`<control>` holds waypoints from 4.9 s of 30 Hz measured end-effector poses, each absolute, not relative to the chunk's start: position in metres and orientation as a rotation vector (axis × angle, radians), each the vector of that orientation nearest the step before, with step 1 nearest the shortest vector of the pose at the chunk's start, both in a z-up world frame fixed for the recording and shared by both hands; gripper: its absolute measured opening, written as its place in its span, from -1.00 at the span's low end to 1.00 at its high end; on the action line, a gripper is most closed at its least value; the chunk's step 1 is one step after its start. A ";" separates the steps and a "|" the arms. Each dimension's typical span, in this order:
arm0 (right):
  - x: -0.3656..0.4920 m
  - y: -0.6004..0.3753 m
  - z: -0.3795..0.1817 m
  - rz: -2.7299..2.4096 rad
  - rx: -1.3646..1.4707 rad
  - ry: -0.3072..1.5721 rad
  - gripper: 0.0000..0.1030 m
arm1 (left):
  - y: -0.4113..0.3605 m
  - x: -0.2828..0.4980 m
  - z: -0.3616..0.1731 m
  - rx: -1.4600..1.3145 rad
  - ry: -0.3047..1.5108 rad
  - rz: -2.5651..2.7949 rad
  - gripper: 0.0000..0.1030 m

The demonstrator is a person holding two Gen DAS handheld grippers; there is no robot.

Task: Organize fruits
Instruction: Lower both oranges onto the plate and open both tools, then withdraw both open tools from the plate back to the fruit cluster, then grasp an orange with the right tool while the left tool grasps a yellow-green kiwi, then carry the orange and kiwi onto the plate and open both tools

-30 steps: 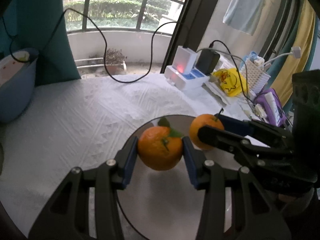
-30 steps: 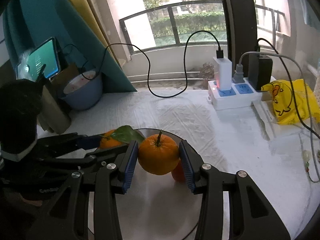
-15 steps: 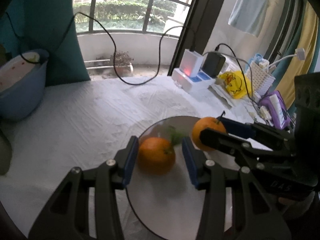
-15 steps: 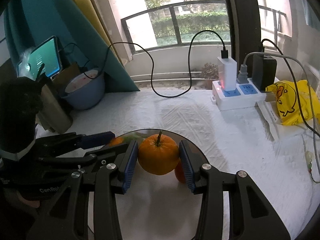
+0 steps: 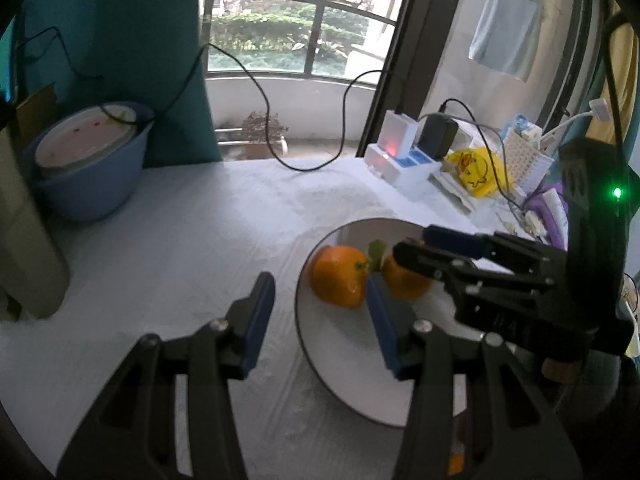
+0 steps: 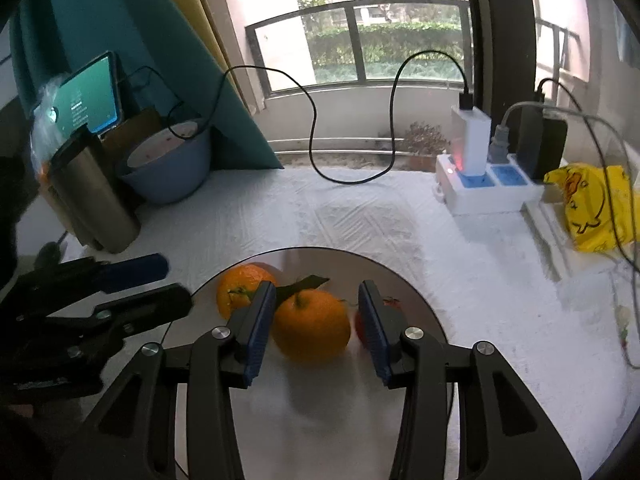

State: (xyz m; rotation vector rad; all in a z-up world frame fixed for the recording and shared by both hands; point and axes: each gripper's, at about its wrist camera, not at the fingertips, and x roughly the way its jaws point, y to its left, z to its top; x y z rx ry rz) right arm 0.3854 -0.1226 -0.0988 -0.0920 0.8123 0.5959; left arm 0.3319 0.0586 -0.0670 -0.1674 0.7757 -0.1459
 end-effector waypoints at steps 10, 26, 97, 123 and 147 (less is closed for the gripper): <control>0.360 -0.135 -0.078 0.562 -0.099 0.774 0.04 | 0.057 0.300 -0.051 -0.184 0.732 -0.150 -0.04; 0.285 -0.157 -0.050 0.542 -0.108 0.725 0.04 | 0.039 0.231 -0.036 -0.194 0.692 -0.174 -0.03; 0.192 -0.185 -0.108 0.659 -0.116 0.892 -0.34 | -0.002 0.151 -0.094 -0.104 0.852 -0.109 -0.48; 0.269 -0.202 -0.061 0.683 -0.110 0.757 -0.34 | -0.008 0.245 -0.056 -0.088 0.781 -0.045 -0.48; 0.329 -0.164 -0.102 0.670 -0.162 0.835 -0.34 | 0.001 0.317 -0.089 -0.115 0.848 -0.052 -0.46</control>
